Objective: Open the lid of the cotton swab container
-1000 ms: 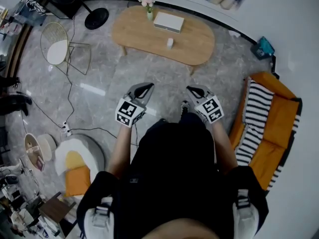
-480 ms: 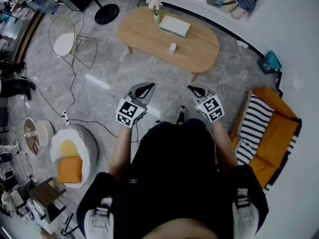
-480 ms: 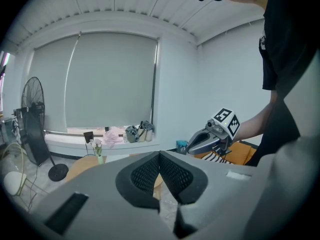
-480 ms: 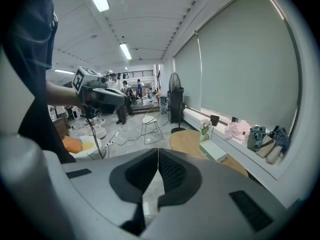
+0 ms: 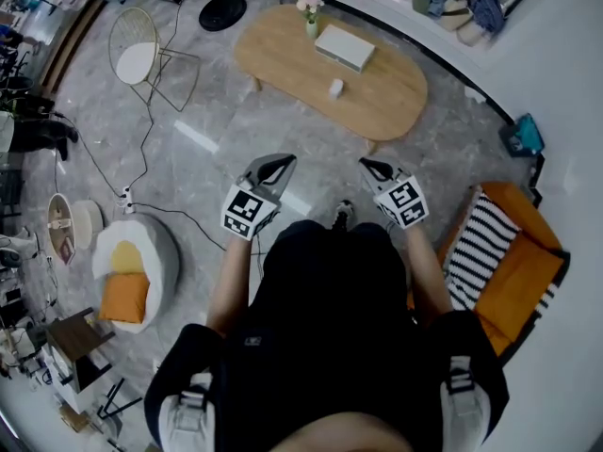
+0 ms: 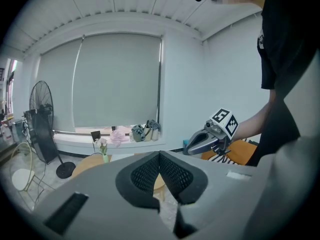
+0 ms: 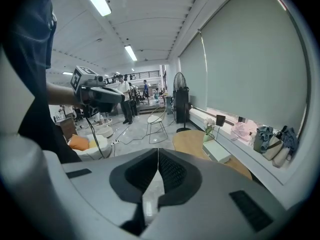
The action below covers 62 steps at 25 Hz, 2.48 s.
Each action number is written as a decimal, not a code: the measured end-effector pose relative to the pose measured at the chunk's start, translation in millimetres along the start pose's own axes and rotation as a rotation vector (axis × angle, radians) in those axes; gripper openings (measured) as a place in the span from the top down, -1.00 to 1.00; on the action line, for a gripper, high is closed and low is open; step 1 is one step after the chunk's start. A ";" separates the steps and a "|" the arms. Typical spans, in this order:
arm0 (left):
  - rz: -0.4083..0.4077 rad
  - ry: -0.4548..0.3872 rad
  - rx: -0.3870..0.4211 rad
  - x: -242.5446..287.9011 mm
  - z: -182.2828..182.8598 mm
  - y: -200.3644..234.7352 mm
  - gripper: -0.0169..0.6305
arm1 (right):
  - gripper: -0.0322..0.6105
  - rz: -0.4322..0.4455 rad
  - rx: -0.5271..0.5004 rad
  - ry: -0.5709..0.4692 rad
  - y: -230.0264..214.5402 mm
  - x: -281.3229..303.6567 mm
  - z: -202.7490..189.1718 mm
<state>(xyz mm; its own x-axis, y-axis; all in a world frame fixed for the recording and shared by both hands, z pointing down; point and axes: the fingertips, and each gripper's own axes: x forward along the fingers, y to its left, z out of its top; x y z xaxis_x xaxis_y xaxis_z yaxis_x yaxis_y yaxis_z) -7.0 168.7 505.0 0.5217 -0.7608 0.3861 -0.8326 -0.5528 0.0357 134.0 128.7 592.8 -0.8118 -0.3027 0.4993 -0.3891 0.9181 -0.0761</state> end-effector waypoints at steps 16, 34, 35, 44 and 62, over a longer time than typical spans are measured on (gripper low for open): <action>-0.020 0.010 0.067 45.3 22.9 -25.9 0.95 | 0.91 -0.015 0.009 -0.009 -37.1 -30.6 -18.8; -0.080 0.027 0.088 77.9 26.6 -30.2 0.95 | 0.91 -0.063 0.036 0.004 -53.8 -40.6 -31.4; -0.090 0.024 0.093 83.2 28.7 -30.3 0.95 | 0.91 -0.077 0.041 0.007 -57.5 -43.9 -33.7; -0.133 -0.007 0.123 115.2 54.4 -28.3 0.95 | 0.91 -0.125 0.078 0.042 -80.5 -59.2 -46.4; -0.066 0.024 0.004 105.6 14.6 61.6 0.95 | 0.91 -0.007 0.000 0.115 -85.8 41.3 -3.0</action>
<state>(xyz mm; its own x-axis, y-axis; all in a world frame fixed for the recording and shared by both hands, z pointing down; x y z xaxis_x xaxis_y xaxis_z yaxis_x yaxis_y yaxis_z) -0.5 49.3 534.5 0.5706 -0.7144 0.4050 -0.7958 -0.6028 0.0580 135.1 38.2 622.5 -0.7540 -0.2775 0.5954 -0.3945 0.9160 -0.0728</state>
